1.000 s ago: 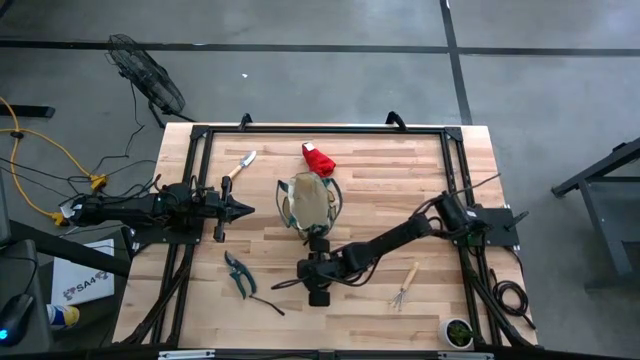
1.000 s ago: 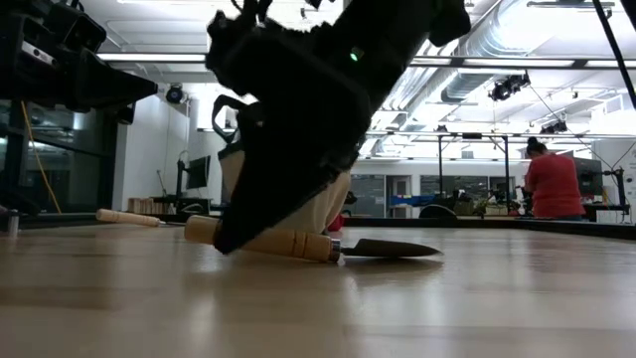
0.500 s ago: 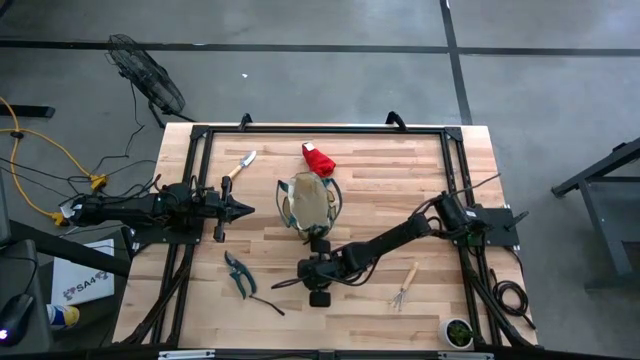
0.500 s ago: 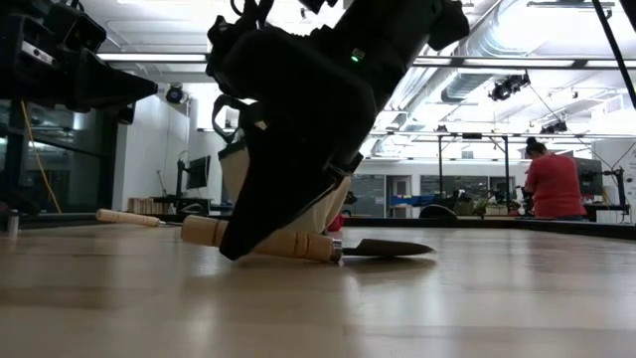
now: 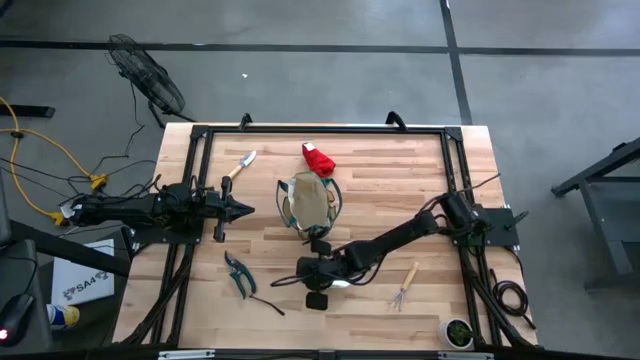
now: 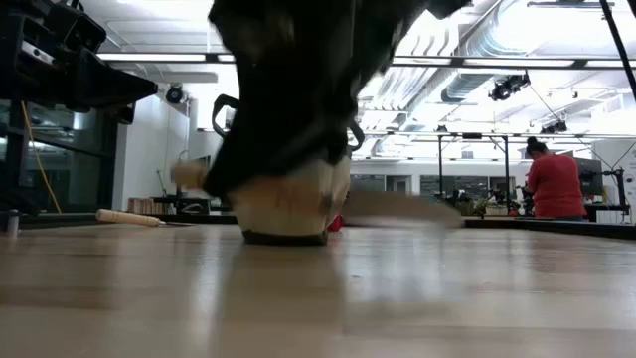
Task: Pick & Place Garden tools in Gardening bag
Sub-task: Put the brown trowel into the brown gardening bag
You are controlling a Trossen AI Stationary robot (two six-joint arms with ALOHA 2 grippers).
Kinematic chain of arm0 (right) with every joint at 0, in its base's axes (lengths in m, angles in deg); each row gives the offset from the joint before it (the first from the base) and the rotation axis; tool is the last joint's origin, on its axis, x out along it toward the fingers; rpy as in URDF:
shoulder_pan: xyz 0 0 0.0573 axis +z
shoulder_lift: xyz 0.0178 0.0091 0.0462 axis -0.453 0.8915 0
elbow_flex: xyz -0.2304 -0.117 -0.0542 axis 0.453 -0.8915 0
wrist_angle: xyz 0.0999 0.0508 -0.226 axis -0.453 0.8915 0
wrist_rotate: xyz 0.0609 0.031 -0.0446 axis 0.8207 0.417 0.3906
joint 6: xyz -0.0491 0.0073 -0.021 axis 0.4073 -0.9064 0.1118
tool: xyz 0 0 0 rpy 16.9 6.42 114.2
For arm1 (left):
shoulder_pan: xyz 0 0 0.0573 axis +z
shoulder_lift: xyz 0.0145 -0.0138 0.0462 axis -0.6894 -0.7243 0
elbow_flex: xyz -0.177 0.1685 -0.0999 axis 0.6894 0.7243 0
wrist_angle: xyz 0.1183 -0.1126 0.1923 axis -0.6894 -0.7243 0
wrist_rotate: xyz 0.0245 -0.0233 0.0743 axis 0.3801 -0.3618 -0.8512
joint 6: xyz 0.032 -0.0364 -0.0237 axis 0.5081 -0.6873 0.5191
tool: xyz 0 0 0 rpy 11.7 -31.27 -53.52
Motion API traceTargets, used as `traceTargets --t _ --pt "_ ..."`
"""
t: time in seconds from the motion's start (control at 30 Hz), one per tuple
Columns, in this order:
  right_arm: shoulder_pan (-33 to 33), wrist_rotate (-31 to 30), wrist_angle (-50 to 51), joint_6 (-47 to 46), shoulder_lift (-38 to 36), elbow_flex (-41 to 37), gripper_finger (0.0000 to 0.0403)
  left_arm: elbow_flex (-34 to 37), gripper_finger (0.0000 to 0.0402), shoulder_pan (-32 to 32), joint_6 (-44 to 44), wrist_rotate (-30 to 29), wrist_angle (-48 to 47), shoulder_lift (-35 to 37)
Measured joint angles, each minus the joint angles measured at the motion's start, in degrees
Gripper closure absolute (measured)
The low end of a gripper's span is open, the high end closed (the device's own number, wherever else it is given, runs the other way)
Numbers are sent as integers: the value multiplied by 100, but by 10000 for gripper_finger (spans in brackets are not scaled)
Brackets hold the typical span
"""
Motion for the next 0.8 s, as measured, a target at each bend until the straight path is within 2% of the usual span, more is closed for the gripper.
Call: traceTargets --t 0.2,0.43,0.63,0.8 --pt "91 -456 67 -22 -557 0 340 0 401 0 0 0 2 -1" --pt "186 -1471 73 -38 -1317 -212 340 0 401 -2 0 0 2 0" --pt "272 -2320 -362 -443 -2238 -1339 340 0 401 -2 -2 2 0 -2" --pt "315 -3065 -1511 -415 -2983 -2474 340 0 401 -1 -1 2 2 -2"
